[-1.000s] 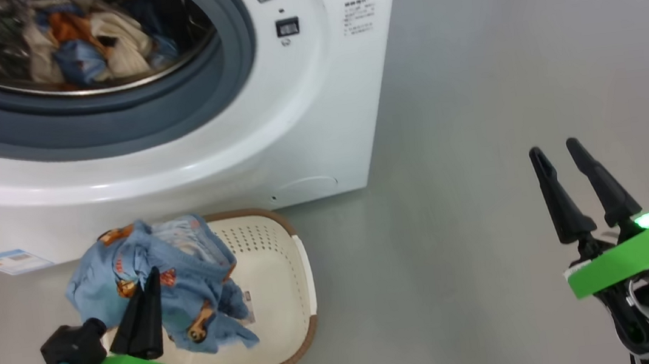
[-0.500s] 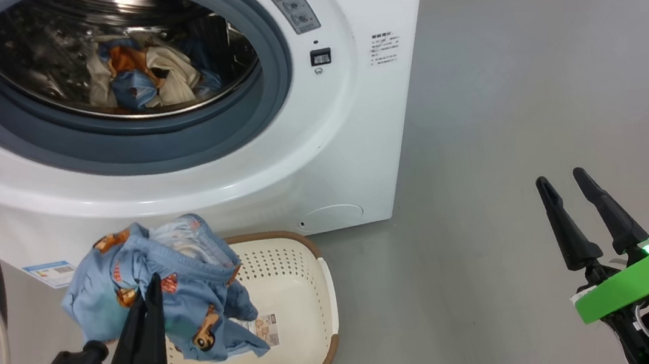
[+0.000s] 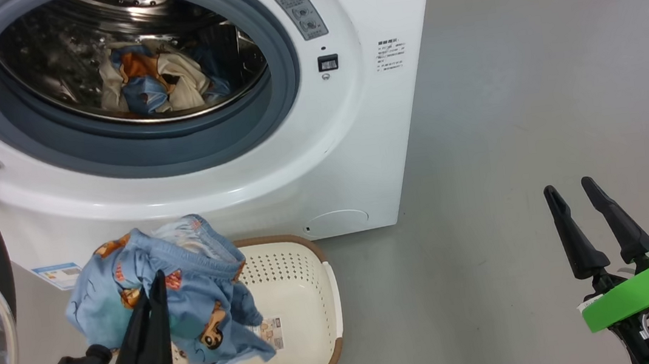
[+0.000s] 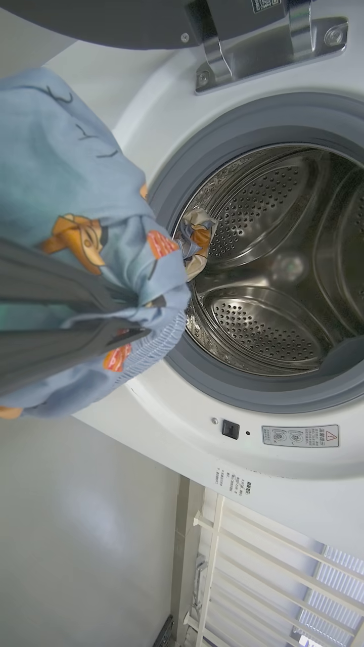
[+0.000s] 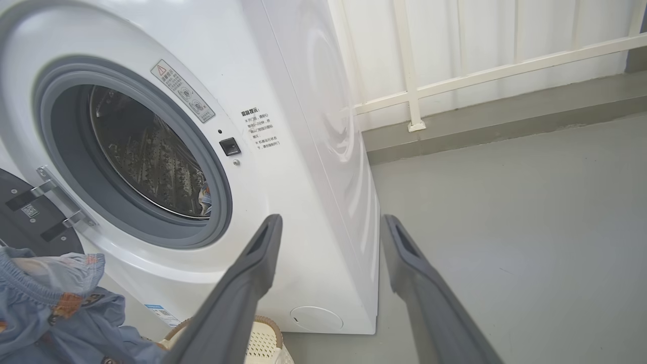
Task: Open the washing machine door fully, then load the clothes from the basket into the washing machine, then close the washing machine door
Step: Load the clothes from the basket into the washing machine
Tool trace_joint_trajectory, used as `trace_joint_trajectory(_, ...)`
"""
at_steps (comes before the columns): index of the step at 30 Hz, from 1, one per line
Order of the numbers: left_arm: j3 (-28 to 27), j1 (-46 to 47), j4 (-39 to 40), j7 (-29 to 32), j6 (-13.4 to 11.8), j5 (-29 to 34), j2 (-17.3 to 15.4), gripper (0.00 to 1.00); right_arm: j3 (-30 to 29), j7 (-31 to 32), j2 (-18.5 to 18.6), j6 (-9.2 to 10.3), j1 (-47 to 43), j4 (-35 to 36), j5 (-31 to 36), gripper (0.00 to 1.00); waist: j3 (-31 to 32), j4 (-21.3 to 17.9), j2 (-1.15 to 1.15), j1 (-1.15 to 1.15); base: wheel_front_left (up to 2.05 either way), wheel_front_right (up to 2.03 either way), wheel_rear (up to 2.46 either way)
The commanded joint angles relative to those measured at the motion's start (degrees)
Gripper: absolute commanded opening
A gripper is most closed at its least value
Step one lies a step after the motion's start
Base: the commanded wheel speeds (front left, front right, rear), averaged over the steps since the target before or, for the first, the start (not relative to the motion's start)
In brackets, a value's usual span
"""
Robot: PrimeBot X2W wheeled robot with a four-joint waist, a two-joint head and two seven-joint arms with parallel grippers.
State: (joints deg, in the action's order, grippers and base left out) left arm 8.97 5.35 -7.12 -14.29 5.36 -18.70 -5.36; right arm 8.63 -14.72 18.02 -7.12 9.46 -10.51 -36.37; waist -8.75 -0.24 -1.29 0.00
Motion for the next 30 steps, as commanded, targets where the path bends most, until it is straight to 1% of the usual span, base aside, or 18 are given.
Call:
trace_joint_trajectory(1, -2.28, 0.55, 1.84, -0.71, 0.55, 0.99, -0.69, 0.00, 0.85, -0.28, 1.16, -0.36, 0.02, 1.52, 0.15, 1.00, -0.23, 0.00, 0.00, 0.00, 0.00, 0.00, 0.00)
trace_joint_trajectory(10, -2.72, 1.38, 2.62, -0.71, 1.33, 2.07, 0.27, 0.00, 0.93, -0.28, 1.04, -0.36, 0.08, 1.42, -0.11, 1.00, -0.73, 0.20, 0.00, 0.00, 0.00, 0.00, 0.00)
trace_joint_trajectory(16, -2.19, 4.64, 2.84, -0.71, 1.74, 2.92, -0.50, 0.00, 1.21, -0.28, 1.03, -0.36, 0.54, 1.83, -0.38, 1.00, -1.86, -0.19, 0.00, 0.00, 0.00, 0.00, 0.00)
trace_joint_trajectory(24, -2.83, 13.75, 1.65, -0.71, 1.71, 5.10, -2.27, 0.00, 1.85, -0.28, 1.15, -0.36, 1.84, 2.38, -0.65, 1.00, -4.80, -2.15, 0.00, 0.00, 0.00, 0.00, 0.00)
trace_joint_trajectory(30, -3.49, 22.15, -2.15, -0.14, 1.16, 6.05, -3.77, 0.00, 2.31, -0.28, 1.21, -0.36, 3.20, 2.88, -0.94, 1.00, -8.48, -4.42, 0.00, 0.00, 0.00, 0.00, 0.00)
